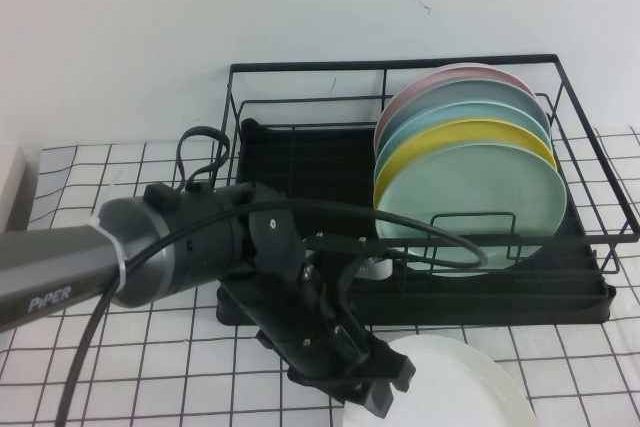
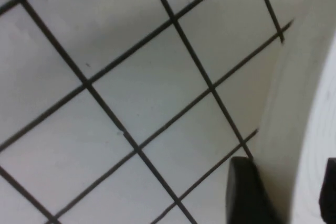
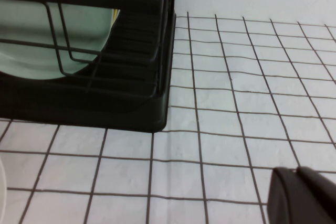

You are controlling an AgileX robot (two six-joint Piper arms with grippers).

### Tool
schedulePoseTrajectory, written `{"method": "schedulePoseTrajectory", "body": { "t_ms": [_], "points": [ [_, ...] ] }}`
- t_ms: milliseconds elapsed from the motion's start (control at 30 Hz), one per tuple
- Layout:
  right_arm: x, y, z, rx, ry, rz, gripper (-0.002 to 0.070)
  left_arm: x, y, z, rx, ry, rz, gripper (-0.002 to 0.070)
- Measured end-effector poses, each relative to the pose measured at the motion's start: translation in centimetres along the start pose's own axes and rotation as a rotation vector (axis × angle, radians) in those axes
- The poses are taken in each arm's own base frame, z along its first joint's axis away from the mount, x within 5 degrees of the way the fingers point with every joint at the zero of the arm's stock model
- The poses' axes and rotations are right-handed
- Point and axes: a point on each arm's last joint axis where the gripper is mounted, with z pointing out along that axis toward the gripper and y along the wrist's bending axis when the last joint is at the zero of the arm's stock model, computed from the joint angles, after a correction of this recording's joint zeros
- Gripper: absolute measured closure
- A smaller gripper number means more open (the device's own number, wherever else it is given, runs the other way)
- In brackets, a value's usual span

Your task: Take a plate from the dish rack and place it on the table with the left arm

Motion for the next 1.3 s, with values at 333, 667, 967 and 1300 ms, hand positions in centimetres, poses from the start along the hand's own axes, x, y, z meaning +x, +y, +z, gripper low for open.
{"method": "schedulePoseTrajectory", "body": {
  "t_ms": [333, 667, 967, 1300],
  "points": [
    [0.0, 0.0, 0.0, 0.000, 0.000, 0.000, 0.0678, -1.2, -1.3, -1.5, 0.031, -0.001, 0.051, 0.0225],
    [0.0, 0.0, 0.0, 0.000, 0.000, 0.000, 0.0678, -2.5, -4.1, -5.4, 0.097, 0.081, 0.182, 0.0583],
    [0.0, 0.0, 0.0, 0.000, 0.000, 0.000, 0.0678, -0.1, -7.9, -10.6, -0.175, -0.158, 0.343, 0.0672],
    [0.0, 0.0, 0.0, 0.000, 0.000, 0.000, 0.0678, 8.6, -12.4, -15.3, -0.206, -0.472, 0.469, 0.0673]
  ]
}}
